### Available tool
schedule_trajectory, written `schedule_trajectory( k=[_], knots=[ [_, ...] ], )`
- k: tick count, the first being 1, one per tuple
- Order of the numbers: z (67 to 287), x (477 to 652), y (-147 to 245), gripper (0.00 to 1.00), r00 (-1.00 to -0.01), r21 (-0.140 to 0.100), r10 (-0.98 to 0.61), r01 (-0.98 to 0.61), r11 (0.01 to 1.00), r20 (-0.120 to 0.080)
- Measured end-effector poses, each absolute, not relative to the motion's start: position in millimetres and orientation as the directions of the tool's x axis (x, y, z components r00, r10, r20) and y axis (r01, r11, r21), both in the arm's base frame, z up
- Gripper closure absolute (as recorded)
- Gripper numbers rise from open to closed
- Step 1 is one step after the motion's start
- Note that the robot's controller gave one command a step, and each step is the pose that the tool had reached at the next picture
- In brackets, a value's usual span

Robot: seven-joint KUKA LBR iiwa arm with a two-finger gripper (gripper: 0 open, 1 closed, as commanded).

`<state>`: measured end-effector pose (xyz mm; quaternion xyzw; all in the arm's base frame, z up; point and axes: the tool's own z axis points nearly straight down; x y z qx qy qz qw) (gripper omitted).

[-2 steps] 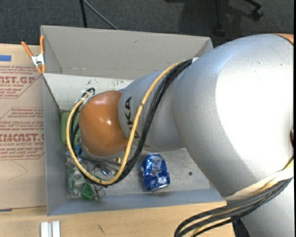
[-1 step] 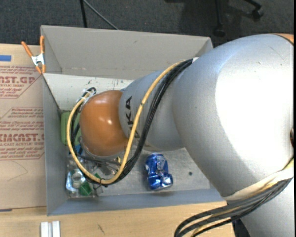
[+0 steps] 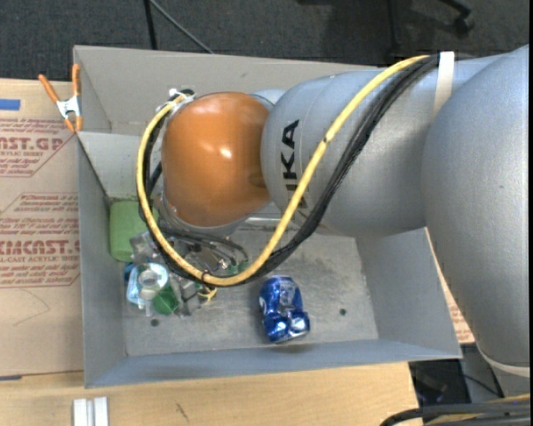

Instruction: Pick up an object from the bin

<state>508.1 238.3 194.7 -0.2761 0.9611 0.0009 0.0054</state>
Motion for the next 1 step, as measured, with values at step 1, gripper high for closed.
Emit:
schedule_trajectory(
  k=[1],
  knots=[
    [270.7, 533.2, 242.9, 1.00, -0.872, -0.001, -0.489, -0.489, 0.872, -0.013]
  ],
)
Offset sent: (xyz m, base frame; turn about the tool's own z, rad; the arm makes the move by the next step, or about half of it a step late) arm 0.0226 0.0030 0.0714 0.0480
